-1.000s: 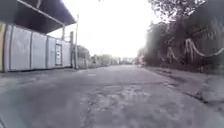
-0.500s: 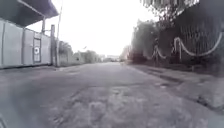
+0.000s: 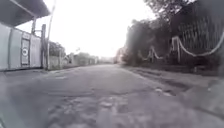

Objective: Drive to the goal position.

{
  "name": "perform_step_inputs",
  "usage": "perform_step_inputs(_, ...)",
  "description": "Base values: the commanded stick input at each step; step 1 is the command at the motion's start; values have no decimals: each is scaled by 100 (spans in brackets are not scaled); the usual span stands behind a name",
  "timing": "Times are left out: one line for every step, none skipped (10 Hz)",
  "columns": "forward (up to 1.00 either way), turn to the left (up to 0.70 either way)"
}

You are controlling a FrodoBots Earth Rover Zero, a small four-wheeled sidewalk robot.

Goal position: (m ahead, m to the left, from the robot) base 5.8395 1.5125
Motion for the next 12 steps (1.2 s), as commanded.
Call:
perform_step_inputs(100, 0)
perform_step_inputs(100, 0)
perform_step_inputs(100, 0)
perform_step_inputs(100, 0)
perform_step_inputs(100, 0)
perform_step_inputs(100, 0)
perform_step_inputs(100, 0)
perform_step_inputs(100, 0)
perform_step_inputs(100, 0)
perform_step_inputs(100, 0)
perform_step_inputs(100, 0)
perform_step_inputs(100, -15)
